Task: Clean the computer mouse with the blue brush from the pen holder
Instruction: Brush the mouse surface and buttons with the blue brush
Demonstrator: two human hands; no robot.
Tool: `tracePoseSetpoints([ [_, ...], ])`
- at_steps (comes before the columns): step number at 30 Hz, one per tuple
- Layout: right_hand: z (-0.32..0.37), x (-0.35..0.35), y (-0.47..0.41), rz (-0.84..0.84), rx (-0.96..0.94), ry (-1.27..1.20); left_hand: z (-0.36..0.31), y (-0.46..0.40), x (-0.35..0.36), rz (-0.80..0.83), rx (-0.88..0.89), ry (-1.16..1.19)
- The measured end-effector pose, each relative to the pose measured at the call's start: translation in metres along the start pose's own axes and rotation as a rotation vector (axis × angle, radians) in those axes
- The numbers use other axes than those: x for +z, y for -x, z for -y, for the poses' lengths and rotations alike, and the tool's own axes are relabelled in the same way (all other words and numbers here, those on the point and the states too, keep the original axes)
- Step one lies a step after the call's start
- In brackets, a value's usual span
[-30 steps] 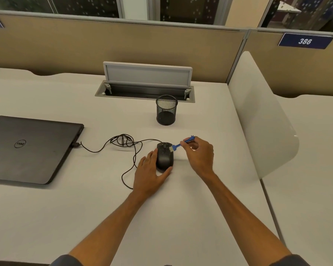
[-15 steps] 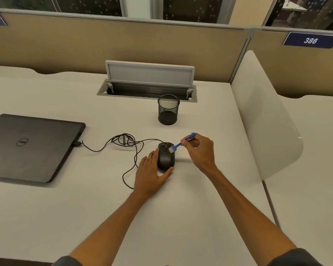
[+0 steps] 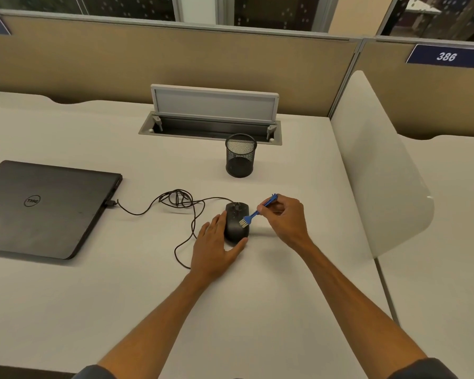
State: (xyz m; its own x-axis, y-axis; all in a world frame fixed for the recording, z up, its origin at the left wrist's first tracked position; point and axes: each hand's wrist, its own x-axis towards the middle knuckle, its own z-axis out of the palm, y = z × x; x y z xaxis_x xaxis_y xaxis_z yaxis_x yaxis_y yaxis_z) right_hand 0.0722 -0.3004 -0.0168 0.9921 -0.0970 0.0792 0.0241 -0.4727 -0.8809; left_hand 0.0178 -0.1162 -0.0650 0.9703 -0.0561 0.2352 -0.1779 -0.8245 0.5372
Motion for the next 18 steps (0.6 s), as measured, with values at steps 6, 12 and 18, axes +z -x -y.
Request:
tracePoseSetpoints([
  [6, 0.005, -0.001, -0.013, -0.149, 0.028, 0.065, -0.001, 0.000, -0.001, 0.007, -0.002, -0.003],
  [12, 0.006, 0.006, -0.021, -0.028, 0.017, 0.102, 0.000, 0.001, 0.000, 0.009, -0.003, -0.004],
  [18, 0.011, 0.009, -0.035, -0.106, 0.056, 0.132, 0.000, 0.000, -0.001, 0.035, -0.016, -0.013],
])
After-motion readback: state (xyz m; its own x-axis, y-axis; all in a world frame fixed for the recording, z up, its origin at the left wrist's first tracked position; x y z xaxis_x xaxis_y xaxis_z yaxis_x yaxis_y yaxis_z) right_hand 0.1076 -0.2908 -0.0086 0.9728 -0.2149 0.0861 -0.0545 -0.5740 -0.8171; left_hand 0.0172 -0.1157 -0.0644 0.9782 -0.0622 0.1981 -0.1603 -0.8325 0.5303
